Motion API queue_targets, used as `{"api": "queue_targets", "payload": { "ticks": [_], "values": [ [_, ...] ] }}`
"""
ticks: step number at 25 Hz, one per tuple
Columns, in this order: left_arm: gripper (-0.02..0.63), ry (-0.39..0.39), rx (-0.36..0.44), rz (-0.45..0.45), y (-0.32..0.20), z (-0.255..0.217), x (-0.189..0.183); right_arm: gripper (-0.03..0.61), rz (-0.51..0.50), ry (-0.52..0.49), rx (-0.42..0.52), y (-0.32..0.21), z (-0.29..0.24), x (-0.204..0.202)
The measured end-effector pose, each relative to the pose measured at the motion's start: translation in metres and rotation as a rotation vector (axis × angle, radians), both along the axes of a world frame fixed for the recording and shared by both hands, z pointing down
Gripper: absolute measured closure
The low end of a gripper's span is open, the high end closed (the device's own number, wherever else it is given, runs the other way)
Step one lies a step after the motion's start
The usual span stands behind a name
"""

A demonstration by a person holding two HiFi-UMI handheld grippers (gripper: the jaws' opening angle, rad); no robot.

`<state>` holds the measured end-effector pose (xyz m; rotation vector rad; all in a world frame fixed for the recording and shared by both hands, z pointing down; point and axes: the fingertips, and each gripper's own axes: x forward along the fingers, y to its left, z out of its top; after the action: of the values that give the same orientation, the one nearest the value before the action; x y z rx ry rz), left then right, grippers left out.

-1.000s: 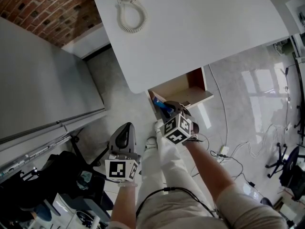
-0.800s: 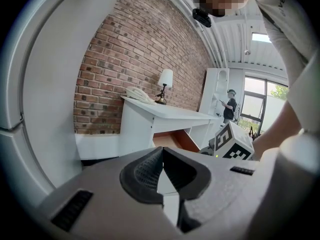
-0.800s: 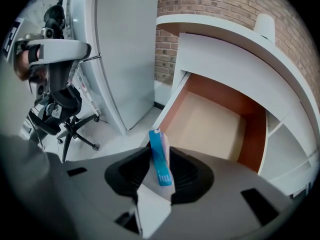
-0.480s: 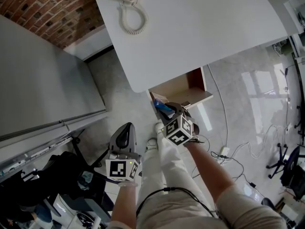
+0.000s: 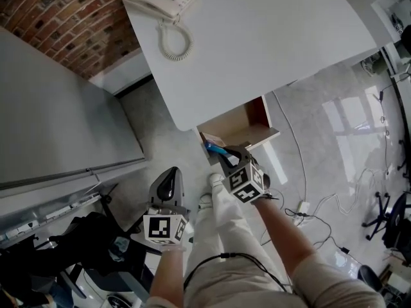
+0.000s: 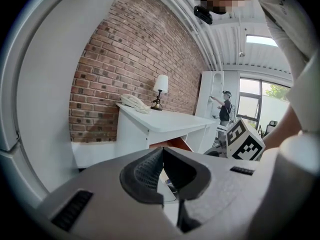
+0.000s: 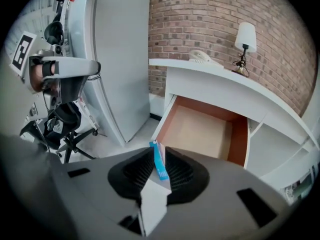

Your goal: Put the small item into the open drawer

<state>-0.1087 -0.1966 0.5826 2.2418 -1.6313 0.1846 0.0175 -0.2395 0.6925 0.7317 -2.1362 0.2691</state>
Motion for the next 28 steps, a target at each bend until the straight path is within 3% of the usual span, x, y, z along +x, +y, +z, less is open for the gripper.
{"api": "queue_targets", "payload": {
  "ticks": [8,28],
  "values": [
    [0.608,-0.017,0.038,0.021,-0.009,-0.030,0.000,0.572,0.038,-0.048,0.050,0.002,-0.042,0.012],
    [0.609,-0.012,0.138,0.070,-0.016,-0.100,0.014,0.574,0.207,-0.333,0.152,-0.007,-0.170,0.046]
  ]
}}
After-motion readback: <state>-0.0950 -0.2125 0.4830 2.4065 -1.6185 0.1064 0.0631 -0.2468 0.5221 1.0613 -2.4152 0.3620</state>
